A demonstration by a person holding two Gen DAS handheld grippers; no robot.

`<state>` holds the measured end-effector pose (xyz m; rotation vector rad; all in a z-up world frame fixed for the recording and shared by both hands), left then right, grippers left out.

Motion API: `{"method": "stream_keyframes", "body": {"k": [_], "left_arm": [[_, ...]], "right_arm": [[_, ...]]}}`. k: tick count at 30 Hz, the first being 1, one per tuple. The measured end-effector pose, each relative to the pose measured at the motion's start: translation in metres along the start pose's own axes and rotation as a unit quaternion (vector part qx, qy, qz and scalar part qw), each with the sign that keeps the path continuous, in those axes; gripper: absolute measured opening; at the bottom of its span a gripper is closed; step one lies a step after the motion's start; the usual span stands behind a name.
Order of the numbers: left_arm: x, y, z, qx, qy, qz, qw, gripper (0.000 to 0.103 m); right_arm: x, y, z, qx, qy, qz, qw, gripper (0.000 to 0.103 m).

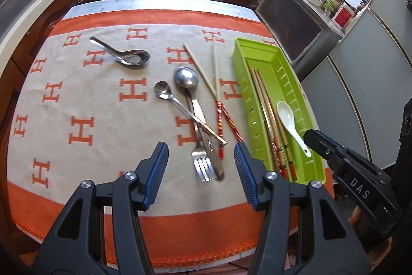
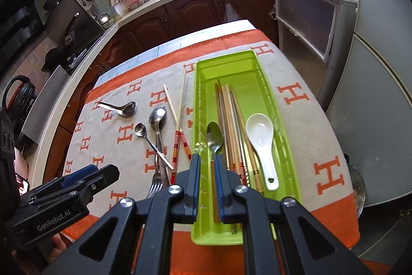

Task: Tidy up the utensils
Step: 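Open both grippers to release the chopsticks and lift away from the tray, then move the left gripper to the lone metal spoon and close on its handle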

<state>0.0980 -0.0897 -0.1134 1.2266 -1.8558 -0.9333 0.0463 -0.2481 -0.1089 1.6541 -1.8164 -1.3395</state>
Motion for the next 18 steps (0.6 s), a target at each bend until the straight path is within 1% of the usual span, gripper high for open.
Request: {"method": "stream_keyframes", "body": {"k": [9, 18], "left_arm": [[-0.038, 0.017, 0.019, 0.012, 0.025, -0.020, 0.9994, 0.050], [-0.066, 0.021, 0.031, 0.014, 0.048, -0.034, 0.9981, 0.050]], "right_arm": [[-0.035, -0.003, 0.015, -0.011, 0.034, -0.010, 0.999, 0.011], [-0.065, -0.009, 0.029, -0.023, 0.066, -0.011, 0.998, 0.011]]}}
Point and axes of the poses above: each gripper's, at about its wrist camera, not at the fingertips, and y roughly against the way its jaws point, x to its right, z to its underside, the point moved 7 cm from there along -y, roughly the way its jaws point, and after that the axes turned 6 degrees about -y, right-handed, at the moved point
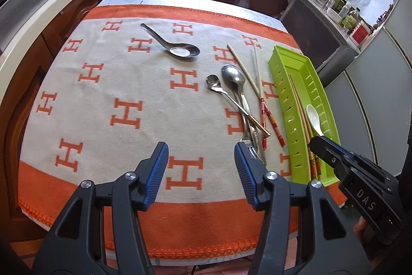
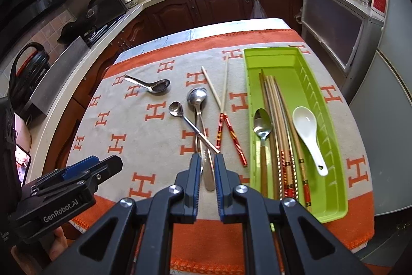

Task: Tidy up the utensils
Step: 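Move the left gripper to the lone metal spoon and close on its handle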

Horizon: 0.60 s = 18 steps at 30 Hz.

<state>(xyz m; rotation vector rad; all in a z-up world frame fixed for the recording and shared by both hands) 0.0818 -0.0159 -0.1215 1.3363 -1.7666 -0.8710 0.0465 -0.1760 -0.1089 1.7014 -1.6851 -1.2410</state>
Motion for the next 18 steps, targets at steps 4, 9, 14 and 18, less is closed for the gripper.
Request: {"method": "stream_keyframes", "body": {"k": [4, 9, 14, 18], "left_arm": [[-0.011, 0.000, 0.001, 0.002, 0.007, -0.006, 1.0000, 0.050], [-0.025, 0.000, 0.003, 0.006, 0.015, -0.018, 0.9997, 0.050], [-0.038, -0.003, 0.004, 0.006, 0.024, -0.025, 0.9994, 0.050], [-0.048, -0.009, 0.004, 0.001, 0.031, -0.030, 0.9991, 0.050]], "right_arm": [[-0.010, -0.005, 0.004, -0.007, 0.009, -0.001, 1.000, 0.011], [-0.022, -0.011, 0.006, -0.013, 0.021, -0.001, 1.000, 0.011], [-0.030, -0.019, 0.006, -0.021, 0.028, -0.002, 0.999, 0.011], [-0.035, -0.027, 0.008, -0.029, 0.031, -0.004, 0.999, 0.011]]}}
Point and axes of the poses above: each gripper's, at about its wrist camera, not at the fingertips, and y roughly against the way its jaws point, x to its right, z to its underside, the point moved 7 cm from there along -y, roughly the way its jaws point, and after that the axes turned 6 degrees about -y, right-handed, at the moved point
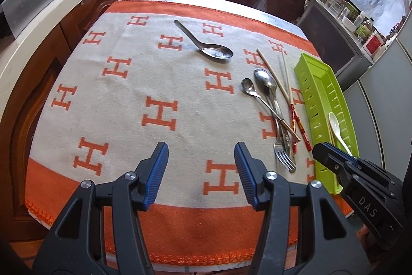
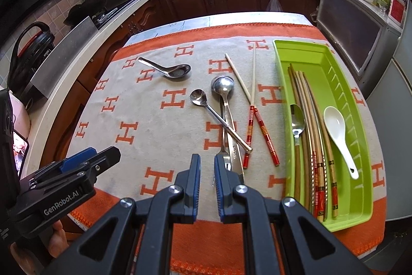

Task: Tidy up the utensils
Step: 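Move the left gripper to the lone metal spoon and close on its handle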

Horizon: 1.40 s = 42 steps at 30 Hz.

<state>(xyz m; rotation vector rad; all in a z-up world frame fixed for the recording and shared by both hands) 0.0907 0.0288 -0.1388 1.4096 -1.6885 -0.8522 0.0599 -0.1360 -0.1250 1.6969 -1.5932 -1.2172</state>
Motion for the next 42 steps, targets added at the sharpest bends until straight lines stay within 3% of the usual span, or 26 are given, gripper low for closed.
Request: {"method": "stream_keyframes", "body": {"k": [14, 20, 26, 32, 42], "left_arm": [[-0.031, -0.031, -0.018, -0.019, 0.034, 0.006, 0.9992, 0.050], [-0.045, -0.050, -0.038, -0.021, 0.050, -0.001, 0.9986, 0.050], [-0.058, -0.078, -0.064, -0.024, 0.069, -0.005, 0.9973, 0.050], [-0.067, -0.104, -0.104, -0.008, 0.100, 0.019, 0.9948, 0.050], [-0.082, -0.158, -0.147, 0.009, 0.159, 0.055, 0.9857, 0.050]], "right_arm": [[-0.003, -0.030, -0.024, -0.016, -0.002, -0.012, 1.000, 0.011], [-0.009, -0.052, -0.044, -0.012, 0.054, -0.013, 0.998, 0.011], [-0.013, -0.085, -0.053, -0.042, 0.107, 0.000, 0.993, 0.011], [-0.015, -0.106, -0.050, -0.070, 0.142, 0.010, 0.987, 0.011], [-0.014, -0.108, -0.052, -0.073, 0.156, 0.012, 0.985, 0.011]]}}
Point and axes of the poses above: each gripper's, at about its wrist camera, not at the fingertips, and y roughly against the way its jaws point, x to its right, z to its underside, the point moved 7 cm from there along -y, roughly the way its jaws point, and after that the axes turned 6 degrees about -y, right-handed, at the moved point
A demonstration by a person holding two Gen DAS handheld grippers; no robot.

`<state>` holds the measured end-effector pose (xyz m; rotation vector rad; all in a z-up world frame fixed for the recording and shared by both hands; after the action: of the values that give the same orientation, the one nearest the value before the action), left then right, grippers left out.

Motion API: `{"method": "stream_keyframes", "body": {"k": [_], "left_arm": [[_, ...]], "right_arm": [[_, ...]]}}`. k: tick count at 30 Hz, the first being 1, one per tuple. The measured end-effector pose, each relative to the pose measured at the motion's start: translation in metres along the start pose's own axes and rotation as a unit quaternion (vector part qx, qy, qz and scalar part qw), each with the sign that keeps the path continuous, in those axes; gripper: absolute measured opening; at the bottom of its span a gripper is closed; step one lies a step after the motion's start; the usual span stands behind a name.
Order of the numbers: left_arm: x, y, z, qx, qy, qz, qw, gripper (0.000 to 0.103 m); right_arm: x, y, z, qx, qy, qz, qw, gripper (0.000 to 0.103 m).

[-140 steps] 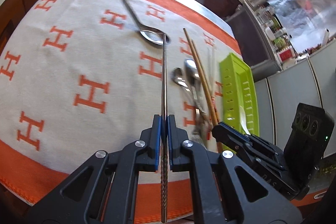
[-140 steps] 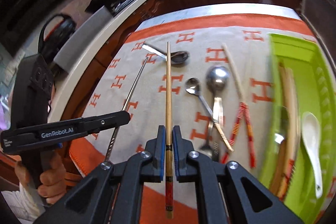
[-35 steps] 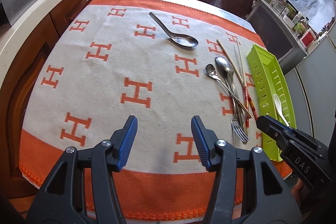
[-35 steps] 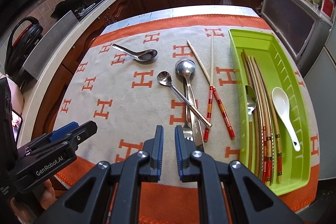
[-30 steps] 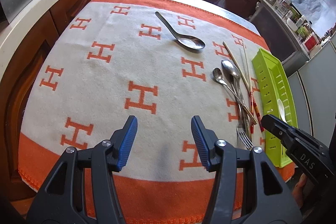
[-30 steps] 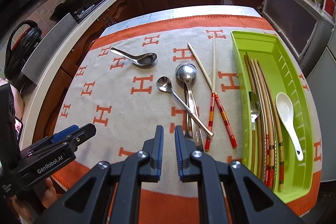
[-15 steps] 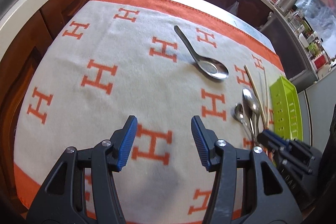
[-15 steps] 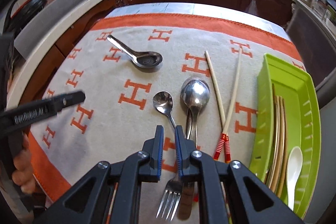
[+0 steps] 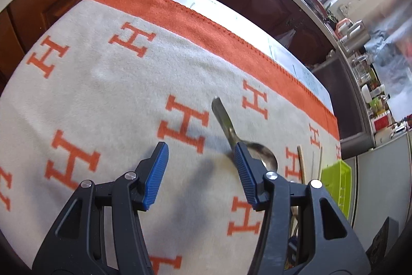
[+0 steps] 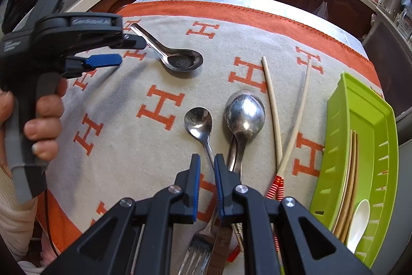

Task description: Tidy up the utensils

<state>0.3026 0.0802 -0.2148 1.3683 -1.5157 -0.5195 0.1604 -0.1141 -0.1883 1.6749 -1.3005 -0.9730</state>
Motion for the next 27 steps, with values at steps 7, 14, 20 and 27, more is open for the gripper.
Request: {"method": "stream_keyframes", "body": {"k": [7, 14, 20, 27], "left_arm": [[0.010, -0.022, -0.018, 0.037, 0.000, 0.025, 0.9990, 0.050], [0.032, -0.045, -0.024, 0.063, -0.028, 0.033, 0.9971, 0.008], [0.046, -0.043, -0.024, 0.084, -0.046, 0.040, 0.9946, 0.002], [0.045, -0.010, -0.023, 0.057, -0.049, 0.057, 0.9955, 0.001]], "right_arm": [[-0.002, -0.002, -0.002, -0.003, 0.019, 0.005, 1.000, 0.011], [-0.011, -0.007, -0.001, -0.002, 0.059, 0.025, 0.998, 0.011], [-0.011, -0.016, 0.002, -0.010, 0.085, 0.043, 0.995, 0.011], [-0.013, -0.016, 0.001, -0.004, 0.101, 0.047, 0.994, 0.011]]}}
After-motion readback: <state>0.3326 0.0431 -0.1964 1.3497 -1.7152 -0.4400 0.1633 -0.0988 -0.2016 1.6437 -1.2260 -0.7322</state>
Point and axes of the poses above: each gripper's, at about its wrist camera, not at the fingertips, and y roughly against the way its jaws point, x to its right, z to its underside, the point moved 7 cm from there along -y, roughly the way its jaws point, and after that the axes turned 6 degrees about -y, right-handed, at the moved point
